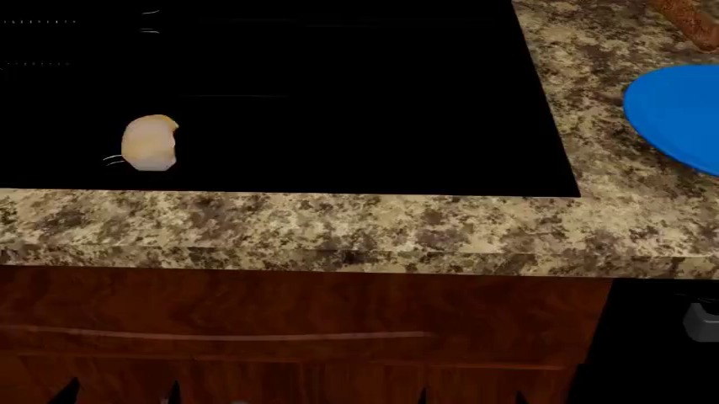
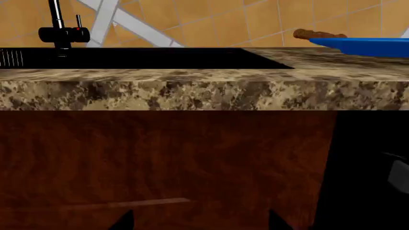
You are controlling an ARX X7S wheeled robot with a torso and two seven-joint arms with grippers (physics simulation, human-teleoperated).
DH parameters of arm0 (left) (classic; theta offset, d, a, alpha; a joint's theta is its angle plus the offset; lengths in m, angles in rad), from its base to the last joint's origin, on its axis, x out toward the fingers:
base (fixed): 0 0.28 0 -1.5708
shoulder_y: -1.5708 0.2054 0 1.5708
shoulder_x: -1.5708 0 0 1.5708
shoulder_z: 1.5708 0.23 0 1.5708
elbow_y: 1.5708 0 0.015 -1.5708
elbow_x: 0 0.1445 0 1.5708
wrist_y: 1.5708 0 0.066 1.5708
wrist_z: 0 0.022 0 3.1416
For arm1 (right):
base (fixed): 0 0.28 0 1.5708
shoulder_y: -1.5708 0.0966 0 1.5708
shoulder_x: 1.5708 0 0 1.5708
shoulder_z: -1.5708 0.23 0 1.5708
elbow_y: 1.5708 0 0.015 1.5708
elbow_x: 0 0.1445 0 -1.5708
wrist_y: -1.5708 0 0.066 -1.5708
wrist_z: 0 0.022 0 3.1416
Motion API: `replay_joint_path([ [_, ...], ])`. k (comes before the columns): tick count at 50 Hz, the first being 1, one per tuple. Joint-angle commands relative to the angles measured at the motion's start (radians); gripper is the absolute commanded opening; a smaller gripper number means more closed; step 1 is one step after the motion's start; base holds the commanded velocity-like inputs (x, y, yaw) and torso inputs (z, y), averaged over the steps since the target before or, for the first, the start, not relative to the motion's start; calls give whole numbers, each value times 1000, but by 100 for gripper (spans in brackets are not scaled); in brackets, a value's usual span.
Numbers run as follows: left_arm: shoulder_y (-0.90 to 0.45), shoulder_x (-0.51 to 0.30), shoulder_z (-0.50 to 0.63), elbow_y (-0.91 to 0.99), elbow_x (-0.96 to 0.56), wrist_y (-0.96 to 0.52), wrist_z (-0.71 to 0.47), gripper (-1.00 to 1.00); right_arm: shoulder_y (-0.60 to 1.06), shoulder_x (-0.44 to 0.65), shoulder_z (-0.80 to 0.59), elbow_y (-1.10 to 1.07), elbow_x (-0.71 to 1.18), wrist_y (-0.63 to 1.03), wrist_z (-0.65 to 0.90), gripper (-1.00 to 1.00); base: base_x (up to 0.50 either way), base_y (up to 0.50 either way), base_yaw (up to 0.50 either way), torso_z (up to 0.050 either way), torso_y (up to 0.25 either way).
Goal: Pick the chicken breast from the sink and place it on the plate located on the counter
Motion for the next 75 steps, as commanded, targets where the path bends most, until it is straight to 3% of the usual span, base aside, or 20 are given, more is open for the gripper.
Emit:
replay_joint_path([
  [1, -2, -26, 30, -5, -26, 4, -30, 100, 1, 15, -20, 6, 15, -6, 20, 100, 0, 0, 0, 0, 0],
  [3, -8, -33, 49, -15, 37, 12, -82, 100, -1, 34, -9, 3, 206, 9, -118, 100, 0, 0, 0, 0, 0],
  [4, -10, -36, 50, -19, 22, 11, -77, 100, 1, 44, -28, -26, 135, 104, -49, 100, 0, 0, 0, 0, 0],
  [6, -6, -41, 48, -7, 7, 2, -81, 100, -1, 57, -56, -4, 65, 36, -23, 100, 0, 0, 0, 0, 0],
  [10, 15, -46, 49, 84, -24, -34, -85, 100, -4, 70, -59, -69, 91, 64, -28, 100, 0, 0, 0, 0, 0],
  [17, 4, -76, 87, 386, 32, -304, -119, 100, 28, 110, -61, -351, 107, 303, -4, 100, 0, 0, 0, 0, 0],
  [22, -8, -95, 90, 523, 25, -382, -110, 100, 84, 139, -68, -498, 103, 450, 18, 100, 0, 0, 0, 0, 0],
  [31, -148, -138, 113, 782, 88, -670, -108, 100, 236, 160, -19, -672, 206, 734, 4, 100, 0, 0, 0, 0, 0],
  [38, -266, -158, 144, 793, 100, -787, -85, 100, 385, 164, 9, -752, 261, 909, 23, 100, 0, 0, 0, 0, 0],
  [42, -340, -172, 179, 832, 119, -884, -70, 100, 454, 202, -57, -730, 174, 912, 82, 100, 0, 0, 0, 0, 0],
  [48, -449, -190, 185, 853, 136, -981, -57, 100, 551, 179, 40, -713, 255, 977, 50, 100, 0, 0, 0, 0, 0],
  [75, -506, -200, 231, 859, 136, -1027, -56, 100, 571, 214, 53, -745, 277, 1010, 57, 100, 332, 128, 0, 0, 0],
])
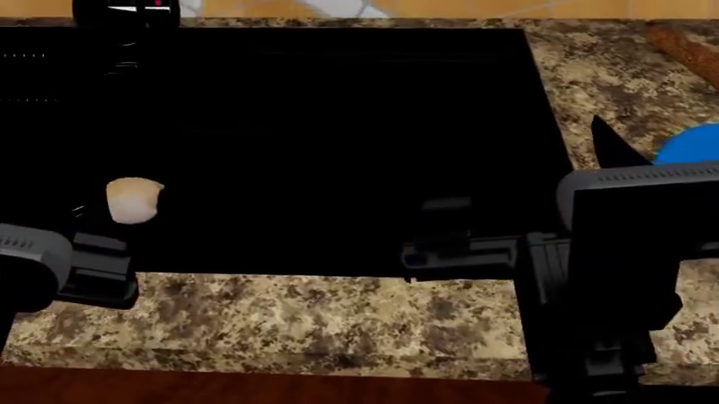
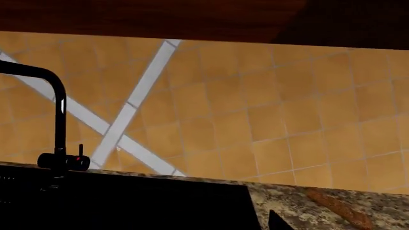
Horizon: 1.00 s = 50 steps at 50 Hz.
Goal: Pick the chicken breast from the sink and place it on the plate located on the counter
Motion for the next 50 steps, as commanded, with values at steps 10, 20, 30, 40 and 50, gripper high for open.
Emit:
replay_joint_path([
  [10, -30, -8, 8, 9, -6, -27, 2, 100, 28, 6, 14, -10, 26, 30, 9, 100, 392, 389, 0, 0, 0],
  [20, -13, -10, 3, 14, -14, -10, -3, 100, 20, 11, 8, -11, 29, 19, 13, 100, 415, 391, 0, 0, 0],
  [30, -1, -13, -3, 24, -20, -4, -5, 100, 26, 14, 6, -25, 38, 34, 20, 100, 222, 432, 0, 0, 2],
  [40, -4, -17, -3, 34, -23, -12, -6, 100, 25, 16, 3, -25, 47, 33, 21, 100, 55, 455, 0, 0, 0],
  [50, -7, -21, 4, 35, -21, -18, -12, 100, 24, 18, 0, -21, 56, 34, 22, 100, 55, 455, 0, 0, 0],
])
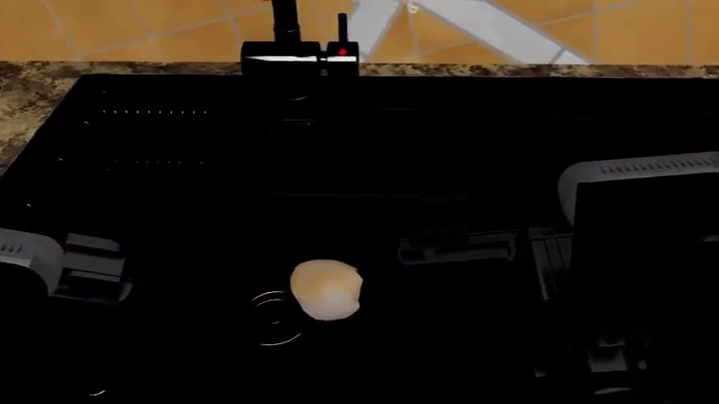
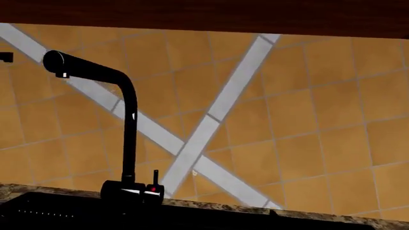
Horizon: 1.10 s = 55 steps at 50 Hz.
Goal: Pick the chicken breast from the sink and place it on the plate located on the counter
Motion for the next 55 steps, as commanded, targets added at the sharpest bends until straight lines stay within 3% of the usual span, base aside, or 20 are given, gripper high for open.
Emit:
replay_joint_path([
  [1, -1, -4, 2, 10, -1, -10, -4, 100, 1, 2, -3, 1, 11, 3, 2, 100, 55, 453, 0, 0, 0],
  [7, -4, -3, 2, 10, -6, -12, -3, 100, 5, 4, -5, -1, 16, 9, 5, 100, 57, 451, 0, 0, 0],
  [18, -11, -5, 4, 7, -10, -16, -5, 100, 11, 3, -7, 10, 26, 16, 10, 100, 0, 0, 0, 0, 0],
  [32, -11, -11, 11, 17, -9, -26, -12, 100, 5, 10, -5, -3, 37, 13, 15, 100, 330, 231, 0, 0, 1],
  [40, -9, -10, -1, 28, -19, -41, -7, 100, 13, 11, -16, 15, 32, 29, 30, 100, 0, 0, 0, 0, 0],
  [44, -11, -10, -2, 31, -21, -46, -6, 100, 49, 25, -29, 36, 53, 83, 14, 100, 0, 0, 0, 0, 0],
  [47, -13, -12, 1, 29, -18, -49, -10, 100, 133, 28, -7, 88, 133, 242, -36, 100, 0, 0, 0, 0, 0],
  [55, -19, -9, 6, 6, -24, -33, -12, 100, 307, 41, -70, 268, 143, 430, -30, 100, 0, 0, 0, 0, 0],
])
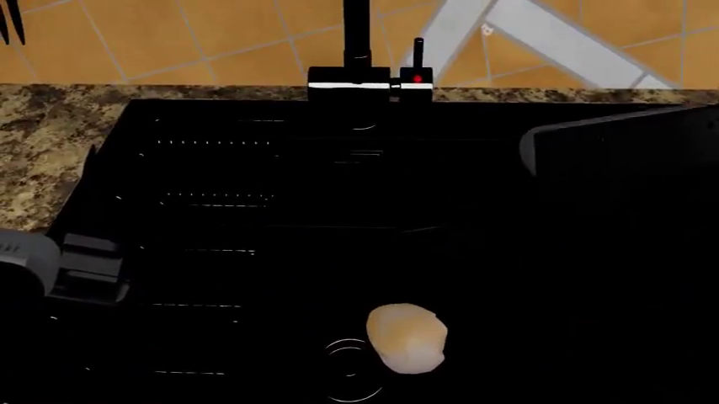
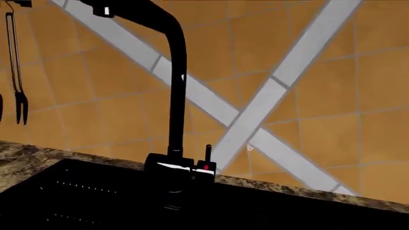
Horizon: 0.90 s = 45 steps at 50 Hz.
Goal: Pick the chicken breast from the sink and place it on the plate located on the counter
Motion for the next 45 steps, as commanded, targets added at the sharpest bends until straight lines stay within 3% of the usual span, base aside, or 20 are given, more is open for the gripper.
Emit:
replay_joint_path([
  [1, -6, 1, 5, -16, -5, 7, -3, 100, 172, 14, -58, 179, 41, 219, -16, 100, 0, 0, 0, 0, 0],
  [9, 1, 1, -2, -42, -18, 33, -1, 100, 249, -13, -175, 362, 24, 253, -14, 100, 0, 0, 0, 0, 0],
  [20, 10, 0, -5, -46, -26, 48, -2, 100, 307, -43, -178, 524, 41, 323, -20, 100, 0, 0, 0, 0, 0],
  [36, 17, -2, 2, -92, -39, 89, -5, 100, 324, -65, -217, 761, 49, 249, -55, 100, 0, 0, 0, 0, 0],
  [45, 28, -3, -1, -146, -48, 136, -9, 100, 321, -62, -289, 920, 15, 112, -95, 100, 0, 0, 0, 0, 0],
])
